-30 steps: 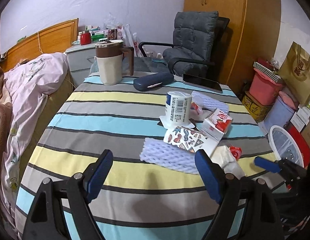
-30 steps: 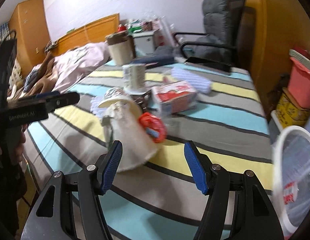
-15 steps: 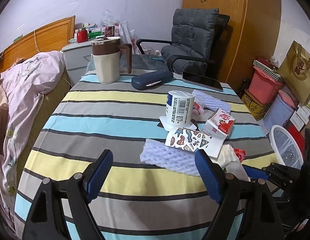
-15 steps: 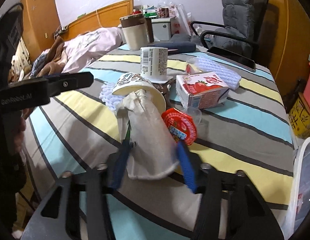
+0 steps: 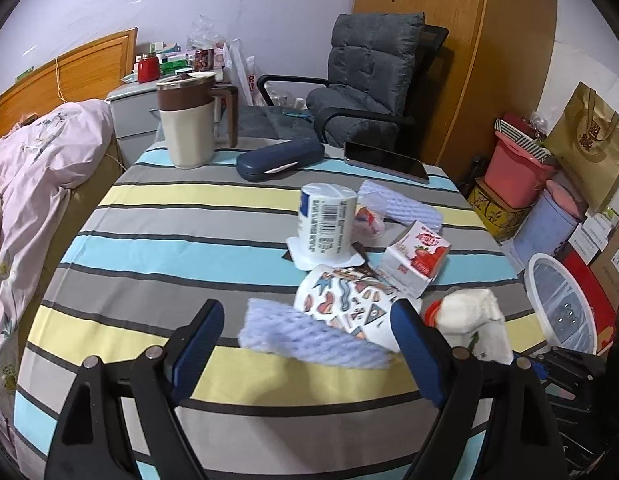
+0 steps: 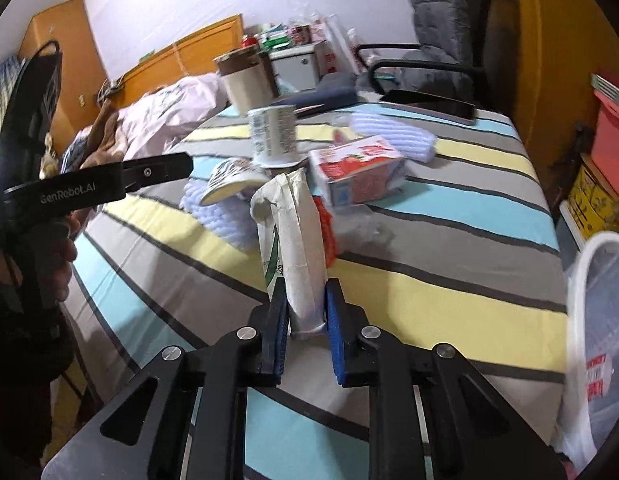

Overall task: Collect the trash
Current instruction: 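Grasp the white paper bag with the right tool while the left tool grasps the patterned paper cup, then lift the paper bag with the right tool while the left tool lifts the paper cup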

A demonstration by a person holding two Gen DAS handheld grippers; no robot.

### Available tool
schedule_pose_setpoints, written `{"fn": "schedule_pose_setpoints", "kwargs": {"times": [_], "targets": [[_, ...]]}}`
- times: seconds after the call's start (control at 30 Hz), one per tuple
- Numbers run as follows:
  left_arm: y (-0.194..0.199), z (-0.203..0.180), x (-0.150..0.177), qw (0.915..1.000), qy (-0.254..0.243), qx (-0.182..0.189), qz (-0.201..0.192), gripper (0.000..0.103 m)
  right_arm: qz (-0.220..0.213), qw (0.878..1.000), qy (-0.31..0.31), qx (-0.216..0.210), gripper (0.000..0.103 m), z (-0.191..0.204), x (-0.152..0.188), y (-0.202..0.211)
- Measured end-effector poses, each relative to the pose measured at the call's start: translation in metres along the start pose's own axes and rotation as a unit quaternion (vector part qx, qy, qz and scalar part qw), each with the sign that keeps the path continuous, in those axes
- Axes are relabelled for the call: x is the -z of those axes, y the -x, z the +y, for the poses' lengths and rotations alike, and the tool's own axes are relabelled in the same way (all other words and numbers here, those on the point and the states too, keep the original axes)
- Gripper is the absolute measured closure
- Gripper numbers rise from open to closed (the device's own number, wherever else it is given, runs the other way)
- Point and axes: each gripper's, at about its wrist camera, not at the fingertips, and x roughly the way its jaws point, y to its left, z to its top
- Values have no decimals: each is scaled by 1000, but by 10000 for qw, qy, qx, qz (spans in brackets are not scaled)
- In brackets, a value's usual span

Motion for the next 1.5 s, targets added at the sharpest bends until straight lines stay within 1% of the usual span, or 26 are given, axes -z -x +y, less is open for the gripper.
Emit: {"fn": "schedule_pose_setpoints", "kwargs": {"times": [0.07, 0.23, 0.33, 0.4, 0.47, 0.5, 0.6, 0.73, 0.83, 0.87, 0.9, 0.97, 1.03, 1.13, 1.2, 1.23, 1.3, 1.37, 1.5], "targets": [[-3, -8, -3, 10000, -71, 19, 28, 15, -63, 9998, -115, 137, 83, -7, 1, 4], [-21, -26, -11, 9995, -74, 202, 218, 14, -148, 9990, -329, 246, 83, -19, 0, 8], [-33, -33, -12, 9993, -38, 93, 347, 14, -186, 9988, -398, 218, 83, -24, 2, 12], [-43, -36, -11, 9988, -28, 110, 479, 14, -224, 9986, -439, 175, 83, -28, 3, 16], [-53, -38, -9, 9978, 2, 1, 666, 14, -259, 9983, -472, 227, 83, -31, 4, 19], [-55, -38, -8, 9977, 14, -15, 676, 14, -283, 9980, -502, 240, 83, -33, 5, 21], [-55, -40, -8, 9983, -17, -58, 580, 14, -311, 9973, -613, 238, 83, -40, 7, 23], [-52, -37, -4, 9982, -96, -36, 598, 14, -346, 9971, -634, 225, 83, -42, 7, 24], [-45, -31, 1, 9981, -152, -163, 582, 21, -373, 9973, -603, 200, 83, -41, 5, 23], [-43, -29, 3, 9976, -180, -221, 627, 26, -377, 9974, -587, 186, 83, -40, 5, 23], [-42, -26, 4, 9972, -190, -247, 674, 27, -381, 9975, -575, 167, 83, -40, 5, 23], [-39, -19, 6, 9971, -173, -231, 702, 27, -372, 9977, -547, 130, 83, -38, 5, 21], [-36, -15, 5, 9976, -138, -236, 638, 27, -368, 9979, -531, 97, 83, -36, 6, 20], [-35, -7, 2, 9978, 53, -269, 598, 27, -343, 9980, -535, 36, 83, -33, 5, 16], [-38, 0, 1, 9968, 177, -431, 644, 27, -320, 9983, -492, 26, 83, -30, 4, 15], [-40, 3, 0, 9965, 242, -445, 661, 27, -314, 9984, -462, 25, 83, -29, 4, 15], [-40, 5, -3, 9964, 356, -511, 577, 26, -300, 9986, -445, 12, 83, -29, 4, 13], [-39, 4, -5, 9975, 326, -469, 412, 24, -282, 9985, -473, 3, 83, -30, 3, 11], [-50, 6, -12, 9957, 259, -751, 469, 24, -271, 9986, -462, -22, 83, -30, 4, 10]]}}
